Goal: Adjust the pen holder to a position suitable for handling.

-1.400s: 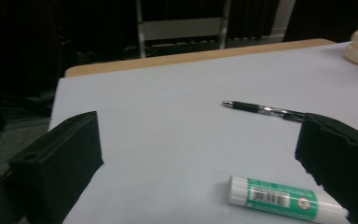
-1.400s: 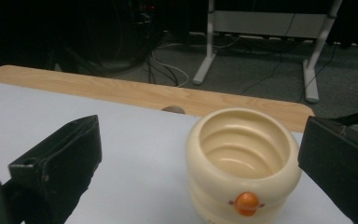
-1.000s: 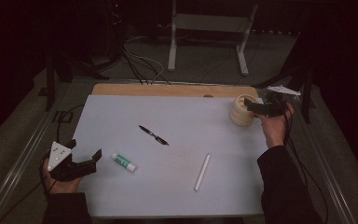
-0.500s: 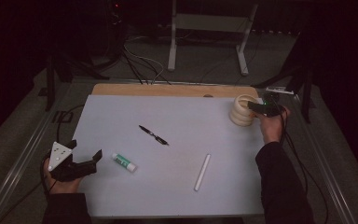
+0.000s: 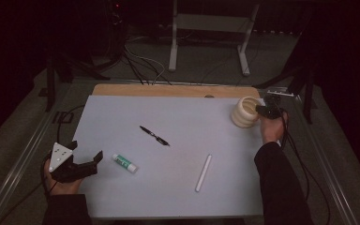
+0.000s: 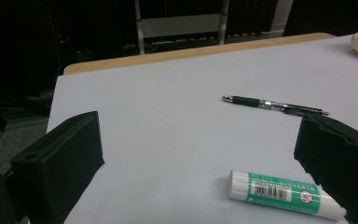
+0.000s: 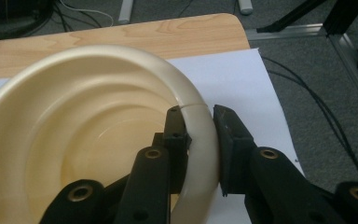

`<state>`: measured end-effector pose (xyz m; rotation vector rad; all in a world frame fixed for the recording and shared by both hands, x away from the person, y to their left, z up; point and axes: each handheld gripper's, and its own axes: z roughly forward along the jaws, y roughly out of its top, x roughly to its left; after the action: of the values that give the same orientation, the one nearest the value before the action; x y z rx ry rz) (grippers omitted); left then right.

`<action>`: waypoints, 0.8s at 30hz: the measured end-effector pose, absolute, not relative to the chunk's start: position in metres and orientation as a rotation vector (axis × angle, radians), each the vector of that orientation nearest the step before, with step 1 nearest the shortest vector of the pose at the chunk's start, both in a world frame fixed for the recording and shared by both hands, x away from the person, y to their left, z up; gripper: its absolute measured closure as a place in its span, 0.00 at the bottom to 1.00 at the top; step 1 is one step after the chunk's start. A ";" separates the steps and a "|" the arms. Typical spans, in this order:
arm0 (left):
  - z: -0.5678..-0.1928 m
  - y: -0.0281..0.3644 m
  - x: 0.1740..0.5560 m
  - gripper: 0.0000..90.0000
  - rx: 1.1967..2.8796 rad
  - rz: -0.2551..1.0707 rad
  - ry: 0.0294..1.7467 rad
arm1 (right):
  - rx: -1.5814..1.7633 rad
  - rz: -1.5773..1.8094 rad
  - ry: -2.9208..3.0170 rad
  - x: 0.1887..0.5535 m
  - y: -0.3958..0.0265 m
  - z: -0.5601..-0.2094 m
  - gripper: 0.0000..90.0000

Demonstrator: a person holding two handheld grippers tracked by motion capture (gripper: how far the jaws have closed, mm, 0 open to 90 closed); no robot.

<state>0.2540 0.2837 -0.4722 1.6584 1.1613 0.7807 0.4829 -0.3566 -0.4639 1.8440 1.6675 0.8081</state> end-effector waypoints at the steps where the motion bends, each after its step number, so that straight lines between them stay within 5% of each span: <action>1: -0.472 0.284 0.254 0.02 1.659 0.781 1.162 | 1.840 0.806 1.669 0.482 -0.357 -0.464 0.85; 24: -0.476 0.283 0.255 0.02 1.660 0.759 1.175 | 1.710 0.907 1.767 0.463 -0.324 -0.439 0.86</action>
<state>0.2548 0.2831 -0.4756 1.6598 1.1747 0.7594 0.4633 -0.3241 -0.4394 1.7104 1.7669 0.9074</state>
